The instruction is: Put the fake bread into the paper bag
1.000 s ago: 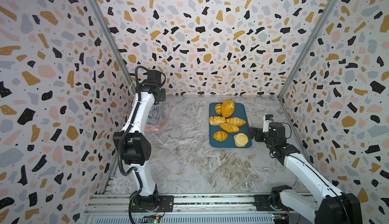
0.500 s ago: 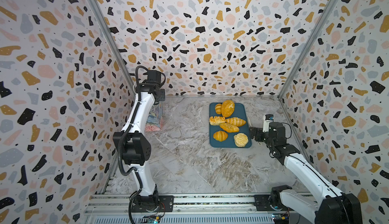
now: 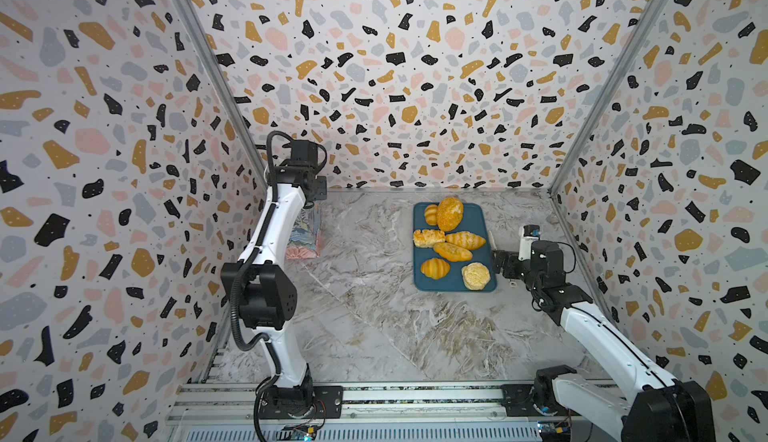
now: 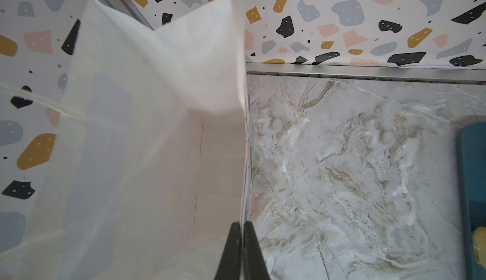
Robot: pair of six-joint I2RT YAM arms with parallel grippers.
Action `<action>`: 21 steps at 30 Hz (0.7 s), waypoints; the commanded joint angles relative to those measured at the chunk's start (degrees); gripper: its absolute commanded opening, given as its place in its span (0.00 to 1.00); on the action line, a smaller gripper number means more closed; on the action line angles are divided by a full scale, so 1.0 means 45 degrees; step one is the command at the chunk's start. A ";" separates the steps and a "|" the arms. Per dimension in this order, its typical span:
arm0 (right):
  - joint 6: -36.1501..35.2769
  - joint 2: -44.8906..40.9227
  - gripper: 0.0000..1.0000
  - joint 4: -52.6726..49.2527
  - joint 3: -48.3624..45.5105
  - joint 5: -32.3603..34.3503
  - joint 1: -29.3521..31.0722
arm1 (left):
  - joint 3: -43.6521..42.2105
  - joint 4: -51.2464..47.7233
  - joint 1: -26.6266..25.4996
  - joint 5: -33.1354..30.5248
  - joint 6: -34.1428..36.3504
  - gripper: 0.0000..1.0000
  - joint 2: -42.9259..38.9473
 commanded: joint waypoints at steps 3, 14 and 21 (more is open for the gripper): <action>-0.0048 -0.0176 0.99 0.0098 0.0228 -0.0228 0.0031 | -0.0599 0.0110 0.0017 0.0870 -0.0688 0.00 -0.0673; 0.0120 -0.0022 0.99 0.0237 0.0088 -0.0453 0.0031 | -0.1891 0.0414 -0.0214 0.1656 -0.1665 0.00 -0.2053; 0.0132 -0.0140 0.99 0.0294 -0.0069 -0.0450 0.0036 | -0.1882 0.0320 -0.0402 0.1756 -0.1977 0.00 -0.2570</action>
